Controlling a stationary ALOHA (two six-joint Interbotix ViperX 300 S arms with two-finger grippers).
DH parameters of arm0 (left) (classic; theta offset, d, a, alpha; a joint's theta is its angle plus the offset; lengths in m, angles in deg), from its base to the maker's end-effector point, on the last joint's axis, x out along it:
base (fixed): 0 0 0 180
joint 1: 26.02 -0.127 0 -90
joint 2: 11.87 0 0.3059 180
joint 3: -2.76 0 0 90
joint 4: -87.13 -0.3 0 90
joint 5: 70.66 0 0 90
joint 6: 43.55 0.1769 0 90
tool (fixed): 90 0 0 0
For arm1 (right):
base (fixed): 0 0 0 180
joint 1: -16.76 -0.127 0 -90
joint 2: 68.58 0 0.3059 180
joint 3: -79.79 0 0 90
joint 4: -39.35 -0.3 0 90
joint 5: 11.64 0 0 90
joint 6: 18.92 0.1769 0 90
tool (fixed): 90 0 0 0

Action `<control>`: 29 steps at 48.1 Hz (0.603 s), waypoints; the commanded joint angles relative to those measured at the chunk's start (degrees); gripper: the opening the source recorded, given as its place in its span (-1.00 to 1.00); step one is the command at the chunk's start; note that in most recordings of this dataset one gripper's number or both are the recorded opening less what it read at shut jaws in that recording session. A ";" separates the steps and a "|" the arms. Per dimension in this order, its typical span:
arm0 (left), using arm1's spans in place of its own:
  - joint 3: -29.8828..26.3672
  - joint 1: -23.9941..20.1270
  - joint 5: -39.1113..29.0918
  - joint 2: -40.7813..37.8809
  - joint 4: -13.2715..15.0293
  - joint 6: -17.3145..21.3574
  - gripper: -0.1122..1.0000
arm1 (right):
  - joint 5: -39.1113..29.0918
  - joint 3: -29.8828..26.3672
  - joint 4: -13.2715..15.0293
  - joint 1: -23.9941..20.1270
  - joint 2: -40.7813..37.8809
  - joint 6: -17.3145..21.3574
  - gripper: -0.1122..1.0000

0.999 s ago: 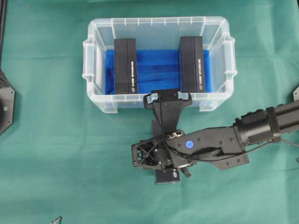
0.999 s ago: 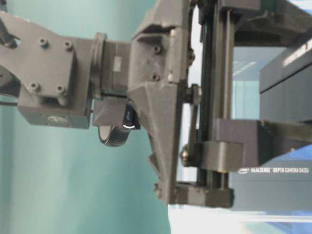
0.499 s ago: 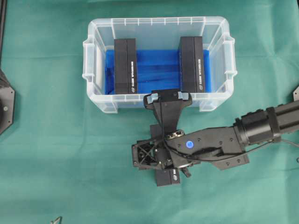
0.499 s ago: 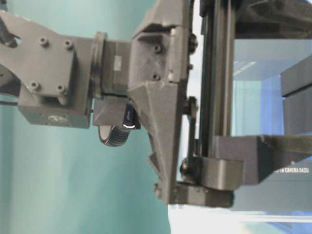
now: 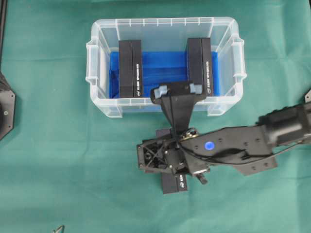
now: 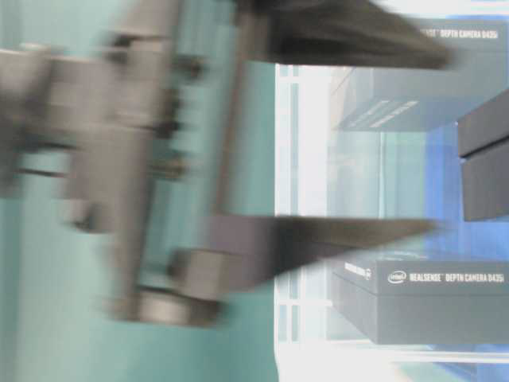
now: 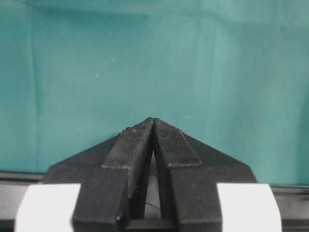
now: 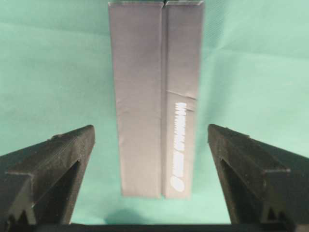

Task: Take the box out of the case with the right arm.
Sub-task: 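Carry the box toward the viewer and lower it onto the cloth, then open the right gripper and withdraw it to the right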

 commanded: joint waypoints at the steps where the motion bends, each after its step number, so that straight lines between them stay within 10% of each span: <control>1: -1.14 0.18 0.18 -0.09 -0.18 0.00 -0.80 | -5.01 -4.13 0.70 0.26 3.43 -0.62 0.86; 29: -1.14 0.18 0.18 0.00 -0.18 0.00 -0.80 | -9.93 -7.03 0.53 1.41 4.31 -4.75 0.85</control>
